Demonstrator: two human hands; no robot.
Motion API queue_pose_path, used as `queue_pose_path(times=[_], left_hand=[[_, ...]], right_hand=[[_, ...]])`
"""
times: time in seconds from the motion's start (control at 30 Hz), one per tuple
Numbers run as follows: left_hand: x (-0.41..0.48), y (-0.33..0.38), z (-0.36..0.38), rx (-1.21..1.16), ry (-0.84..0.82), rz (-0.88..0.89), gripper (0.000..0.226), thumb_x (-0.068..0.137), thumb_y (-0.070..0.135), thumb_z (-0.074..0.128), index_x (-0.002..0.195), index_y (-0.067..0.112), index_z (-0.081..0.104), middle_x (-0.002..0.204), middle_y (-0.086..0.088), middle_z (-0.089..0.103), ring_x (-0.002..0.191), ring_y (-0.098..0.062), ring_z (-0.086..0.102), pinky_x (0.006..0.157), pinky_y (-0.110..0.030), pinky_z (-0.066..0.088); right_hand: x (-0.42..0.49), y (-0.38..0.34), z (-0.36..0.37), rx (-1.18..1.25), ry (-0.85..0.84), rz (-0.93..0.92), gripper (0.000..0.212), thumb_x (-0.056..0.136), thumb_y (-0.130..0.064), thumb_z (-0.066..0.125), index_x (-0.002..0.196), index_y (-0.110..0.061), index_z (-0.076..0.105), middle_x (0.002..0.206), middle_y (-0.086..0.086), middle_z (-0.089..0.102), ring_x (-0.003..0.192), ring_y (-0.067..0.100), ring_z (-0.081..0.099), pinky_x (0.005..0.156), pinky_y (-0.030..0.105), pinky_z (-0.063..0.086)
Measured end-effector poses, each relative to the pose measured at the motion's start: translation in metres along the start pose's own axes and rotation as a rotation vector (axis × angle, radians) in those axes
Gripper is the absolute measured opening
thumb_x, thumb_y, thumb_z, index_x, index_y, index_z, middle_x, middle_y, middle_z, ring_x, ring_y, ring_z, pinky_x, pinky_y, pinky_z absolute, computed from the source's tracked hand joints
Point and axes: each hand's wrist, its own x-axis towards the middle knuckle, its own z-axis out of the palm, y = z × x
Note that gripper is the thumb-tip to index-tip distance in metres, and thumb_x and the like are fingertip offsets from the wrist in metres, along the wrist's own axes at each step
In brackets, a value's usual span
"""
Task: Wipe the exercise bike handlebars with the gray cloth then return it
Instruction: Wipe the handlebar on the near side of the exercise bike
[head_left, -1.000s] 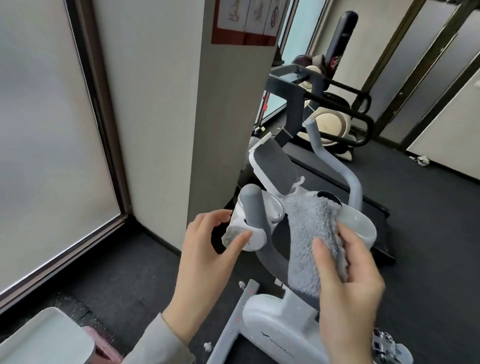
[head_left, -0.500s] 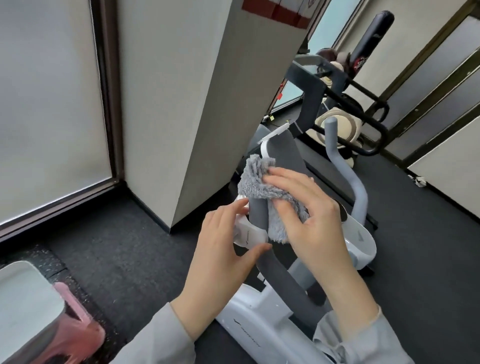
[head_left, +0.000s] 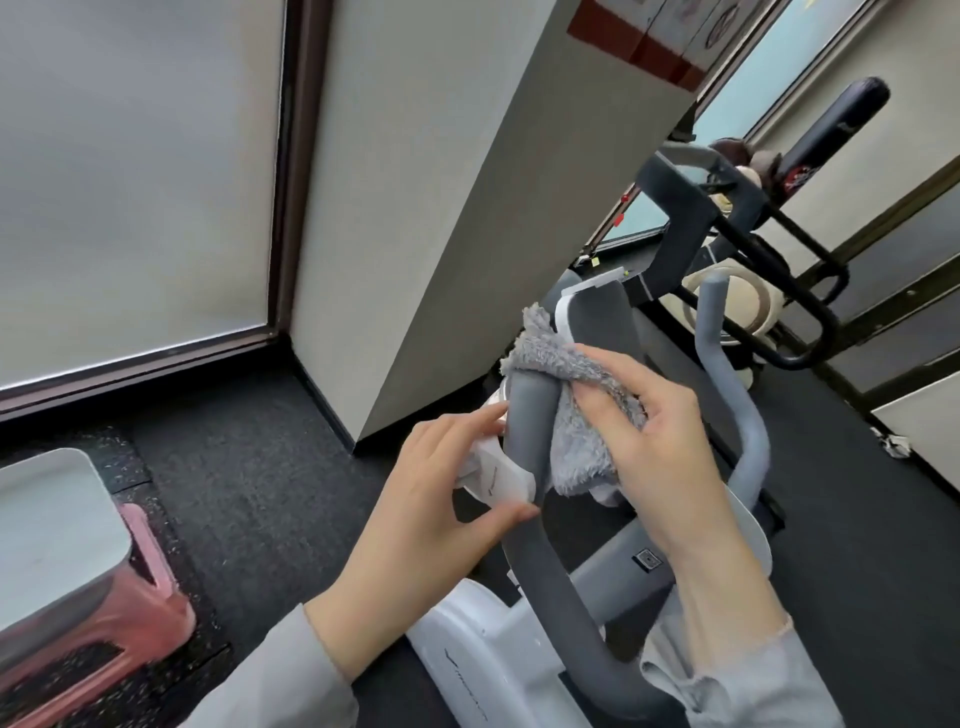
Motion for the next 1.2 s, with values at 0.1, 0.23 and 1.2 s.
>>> queue_pose_path(times=[0.1, 0.23, 1.2], left_hand=[[-0.001, -0.002, 0.001, -0.016, 0.008, 0.005, 0.069, 0.071, 0.029, 0.077, 0.131, 0.037, 0.043, 0.118, 0.024, 0.054, 0.117, -0.005, 0.047, 0.093, -0.006, 0.035], [-0.003, -0.002, 0.004, -0.011, 0.031, 0.010, 0.070, 0.072, 0.027, 0.078, 0.134, 0.031, 0.044, 0.120, 0.023, 0.055, 0.119, -0.002, 0.046, 0.094, -0.002, 0.031], [-0.001, -0.008, -0.010, 0.064, -0.076, 0.075, 0.076, 0.074, 0.022, 0.078, 0.139, 0.029, 0.038, 0.122, 0.012, 0.055, 0.114, -0.009, 0.047, 0.094, -0.008, 0.034]], right_hand=[[-0.010, 0.015, 0.000, 0.210, -0.013, 0.106, 0.025, 0.091, -0.014, 0.059, 0.108, -0.029, 0.070, 0.107, -0.008, 0.073, 0.105, 0.010, 0.065, 0.090, 0.032, 0.051], [0.006, 0.014, 0.000, 0.315, -0.077, 0.130, 0.026, 0.086, -0.021, 0.058, 0.108, -0.028, 0.070, 0.096, -0.010, 0.073, 0.089, 0.004, 0.066, 0.066, 0.012, 0.050], [-0.077, 0.019, 0.034, -0.251, 0.269, -0.181, 0.037, 0.085, 0.005, 0.060, 0.117, -0.012, 0.065, 0.113, 0.002, 0.055, 0.107, -0.008, 0.051, 0.091, 0.005, 0.038]])
